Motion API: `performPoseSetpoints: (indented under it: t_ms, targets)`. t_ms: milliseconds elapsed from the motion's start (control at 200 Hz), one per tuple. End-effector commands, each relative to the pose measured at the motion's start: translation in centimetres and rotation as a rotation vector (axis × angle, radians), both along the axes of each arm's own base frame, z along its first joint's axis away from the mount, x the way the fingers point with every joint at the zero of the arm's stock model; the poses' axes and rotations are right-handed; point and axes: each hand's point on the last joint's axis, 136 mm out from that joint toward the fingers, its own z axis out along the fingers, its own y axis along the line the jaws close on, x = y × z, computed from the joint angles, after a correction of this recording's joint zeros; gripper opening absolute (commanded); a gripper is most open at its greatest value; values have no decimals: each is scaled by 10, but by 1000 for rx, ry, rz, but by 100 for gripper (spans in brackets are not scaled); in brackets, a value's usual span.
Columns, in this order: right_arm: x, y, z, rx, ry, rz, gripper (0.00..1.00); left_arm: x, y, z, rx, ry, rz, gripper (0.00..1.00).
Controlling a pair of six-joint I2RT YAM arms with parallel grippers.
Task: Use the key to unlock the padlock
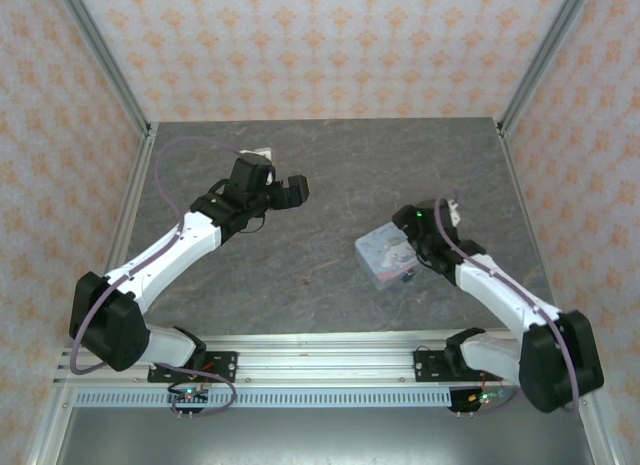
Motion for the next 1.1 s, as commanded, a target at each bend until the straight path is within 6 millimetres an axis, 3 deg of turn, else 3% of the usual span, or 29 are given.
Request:
performPoseSetpoints:
  t_ms: [0, 105, 250, 300, 495, 821, 1096]
  targets:
    - [1, 30, -14, 18, 69, 31, 82, -4, -5, 15, -37, -4, 1, 100]
    - [4, 33, -4, -4, 53, 44, 83, -8, -4, 10, -70, 39, 37, 100]
    - [-4, 4, 7, -96, 28, -1, 85, -25, -10, 0, -152, 121, 59, 100]
    - [-4, -8, 16, -100, 5, -19, 85, -32, -17, -5, -191, 148, 57, 100]
    - [5, -42, 9, -72, 29, -44, 86, -60, -60, -24, -282, 211, 19, 100]
    - [26, -26, -10, 24, 64, 99, 86, -84, -133, -55, -365, 286, -20, 100]
    - [33, -20, -13, 35, 73, 132, 85, -81, -174, -84, -429, 351, -30, 100]
